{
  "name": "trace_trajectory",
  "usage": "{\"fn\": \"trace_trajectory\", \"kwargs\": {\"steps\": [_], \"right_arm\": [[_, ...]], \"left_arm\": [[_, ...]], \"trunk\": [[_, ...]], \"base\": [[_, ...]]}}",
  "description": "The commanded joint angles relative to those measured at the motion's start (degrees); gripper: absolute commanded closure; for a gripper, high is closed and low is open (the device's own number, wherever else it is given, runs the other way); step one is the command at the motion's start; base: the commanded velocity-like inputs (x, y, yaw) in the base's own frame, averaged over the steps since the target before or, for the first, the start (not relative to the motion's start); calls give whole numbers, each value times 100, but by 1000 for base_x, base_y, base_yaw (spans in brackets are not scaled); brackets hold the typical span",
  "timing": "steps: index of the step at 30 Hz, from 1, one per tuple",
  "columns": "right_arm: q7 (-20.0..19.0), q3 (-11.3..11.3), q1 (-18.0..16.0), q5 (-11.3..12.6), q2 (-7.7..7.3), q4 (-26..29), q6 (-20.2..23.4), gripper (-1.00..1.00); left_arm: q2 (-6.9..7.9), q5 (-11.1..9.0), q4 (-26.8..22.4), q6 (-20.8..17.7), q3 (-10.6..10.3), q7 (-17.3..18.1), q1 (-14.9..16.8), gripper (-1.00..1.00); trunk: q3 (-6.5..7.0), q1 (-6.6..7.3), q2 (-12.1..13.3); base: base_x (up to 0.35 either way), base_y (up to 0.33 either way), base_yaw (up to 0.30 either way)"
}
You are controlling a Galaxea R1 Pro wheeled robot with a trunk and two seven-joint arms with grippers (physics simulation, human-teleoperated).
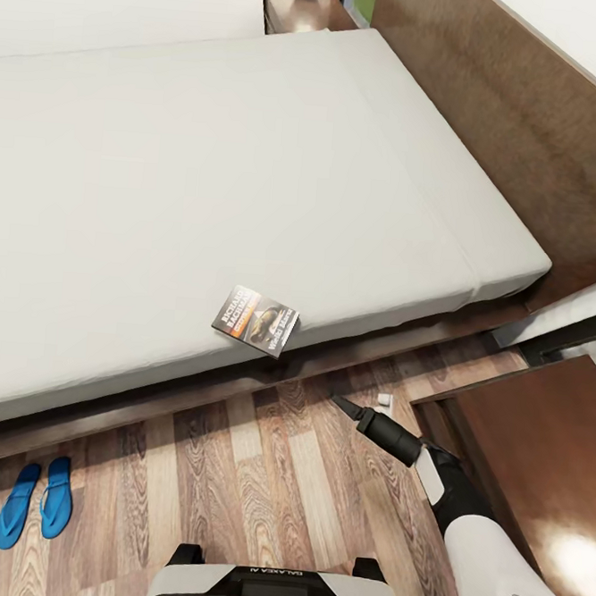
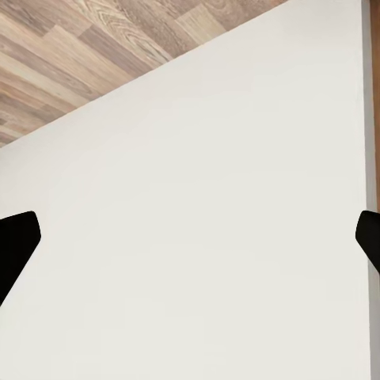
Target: In the bedroom, move the book from the bed onto either nightstand, and place the two sandals side by side next to the bed.
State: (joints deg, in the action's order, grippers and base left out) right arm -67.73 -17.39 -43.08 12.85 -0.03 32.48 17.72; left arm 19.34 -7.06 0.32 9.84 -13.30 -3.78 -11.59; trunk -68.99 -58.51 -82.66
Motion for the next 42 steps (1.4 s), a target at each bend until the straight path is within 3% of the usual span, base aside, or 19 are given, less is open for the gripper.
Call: {"fn": "trace_trajectory", "kwargs": {"steps": [1, 4, 10, 21, 25, 30, 42], "right_arm": [[-7, -5, -14, 25, 17, -3, 58, -100], [7, -3, -45, 25, 45, -3, 61, -100], [32, -5, -129, 31, 86, -9, 74, -100], [40, -14, -261, 71, 101, -21, 83, -100], [46, -15, -330, 300, 83, -118, 116, -100], [54, -12, -490, 538, 57, -416, 177, -100], [65, -10, -760, 643, 49, -692, 202, -100]], "left_arm": [[0, -59, 3, 19, -50, -9, -1, -100], [0, -56, 3, 12, -50, -9, 2, -100], [0, -51, 3, -6, -50, -9, 6, -100], [0, -43, 4, -14, -58, -10, 8, -100], [0, -42, 4, -11, -58, -9, 8, -100], [0, -41, 2, -9, -59, -9, 8, -100], [-22, -41, 3, -9, -59, -9, 8, -100]], "trunk": [[-2, 0, -2], [-2, 0, -2], [-109, -132, -242], [-109, -132, -242], [-109, -132, -242], [-199, -242, -443], [-217, -264, -483]], "base": [[0, 0, 0], [0, 0, 0], [0, 0, 0], [0, 0, 0], [0, 0, 0], [0, 0, 0], [0, 0, 0]]}}
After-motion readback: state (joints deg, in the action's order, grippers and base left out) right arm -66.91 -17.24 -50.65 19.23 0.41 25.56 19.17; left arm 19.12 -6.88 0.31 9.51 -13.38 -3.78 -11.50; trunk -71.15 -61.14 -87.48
